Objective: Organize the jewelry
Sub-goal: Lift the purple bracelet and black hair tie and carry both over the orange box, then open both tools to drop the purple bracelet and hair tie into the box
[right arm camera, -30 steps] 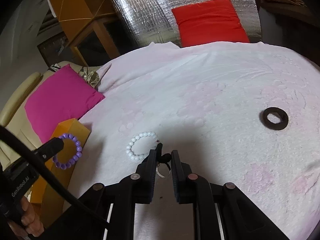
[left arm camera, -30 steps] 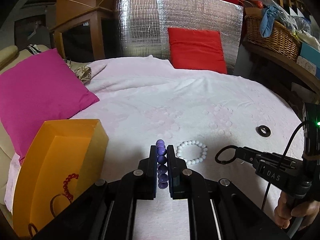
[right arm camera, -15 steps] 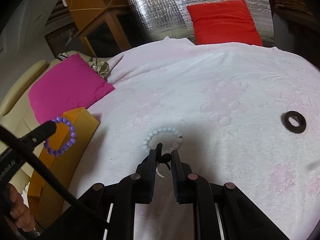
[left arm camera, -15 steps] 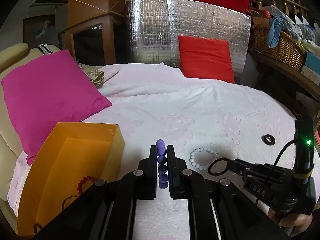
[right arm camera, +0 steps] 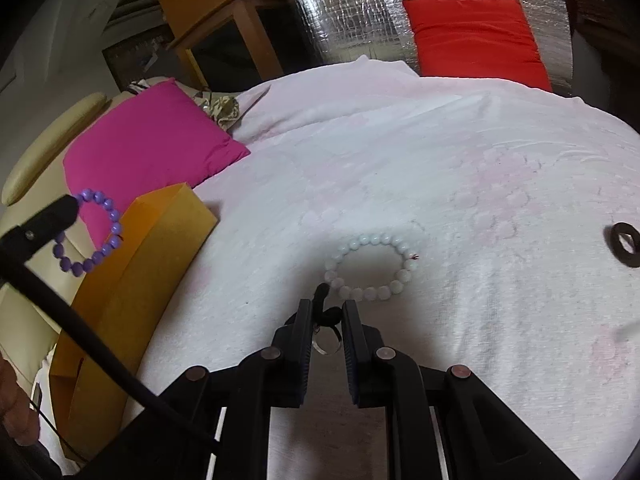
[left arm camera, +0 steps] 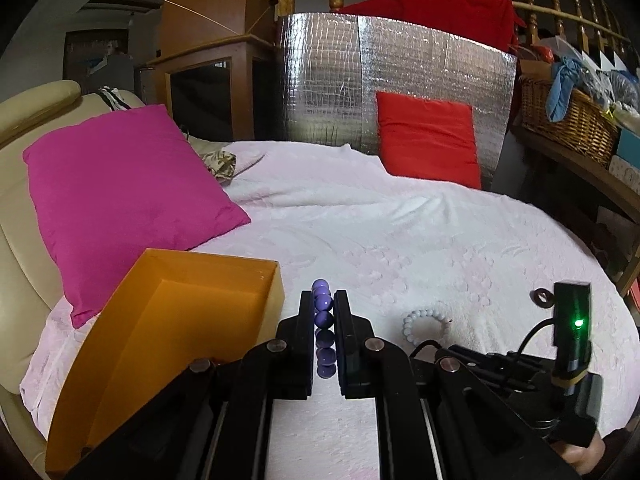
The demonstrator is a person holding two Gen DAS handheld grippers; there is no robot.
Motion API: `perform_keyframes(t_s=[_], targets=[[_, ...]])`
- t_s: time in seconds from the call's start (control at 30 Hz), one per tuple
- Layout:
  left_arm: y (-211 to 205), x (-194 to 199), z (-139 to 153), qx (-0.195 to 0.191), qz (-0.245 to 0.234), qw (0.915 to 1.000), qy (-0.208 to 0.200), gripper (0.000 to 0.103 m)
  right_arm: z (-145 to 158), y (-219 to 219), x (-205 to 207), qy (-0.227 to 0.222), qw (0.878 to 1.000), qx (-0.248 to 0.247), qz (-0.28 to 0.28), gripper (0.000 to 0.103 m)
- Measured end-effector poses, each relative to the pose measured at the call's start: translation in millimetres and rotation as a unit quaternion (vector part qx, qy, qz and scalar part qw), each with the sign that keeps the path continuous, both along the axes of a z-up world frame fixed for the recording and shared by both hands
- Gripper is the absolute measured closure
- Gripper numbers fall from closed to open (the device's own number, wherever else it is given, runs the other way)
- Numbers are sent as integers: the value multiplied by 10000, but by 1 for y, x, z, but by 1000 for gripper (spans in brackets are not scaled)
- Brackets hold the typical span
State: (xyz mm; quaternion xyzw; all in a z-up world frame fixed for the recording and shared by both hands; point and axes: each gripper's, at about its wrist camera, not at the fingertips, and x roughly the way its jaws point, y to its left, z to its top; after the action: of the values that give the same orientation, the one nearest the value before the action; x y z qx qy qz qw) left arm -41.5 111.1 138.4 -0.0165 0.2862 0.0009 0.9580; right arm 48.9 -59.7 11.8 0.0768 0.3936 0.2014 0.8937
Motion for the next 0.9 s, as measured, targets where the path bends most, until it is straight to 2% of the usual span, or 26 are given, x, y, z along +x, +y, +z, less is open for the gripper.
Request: perform_keyframes(t_s=[0.37,0.5,0.63,0.7,0.8,0.9], targets=[[37,-18,9,-247,203,9994,-161,94,7,26,-3,-116,9997,105,164,87],[63,-24,8,-377,551,9976,-159,94,18,37,-11,-261,9993,180,195,87],[91,-29,1,-376,955,9947,-102,94,35,56,-25,-589,9977,7,341,87],[107,-30,-3,-346,1177,9924,-53,94,45,64,-29,-670,9970,100,381,87],[133,-29,-14,-343,1546,9873,115,94,61,79,-30,-715,9959,304,452,87],[154,-23,-29,-351,1811,9820,398,94,73,103,-31,-786,9944,303,643,87]])
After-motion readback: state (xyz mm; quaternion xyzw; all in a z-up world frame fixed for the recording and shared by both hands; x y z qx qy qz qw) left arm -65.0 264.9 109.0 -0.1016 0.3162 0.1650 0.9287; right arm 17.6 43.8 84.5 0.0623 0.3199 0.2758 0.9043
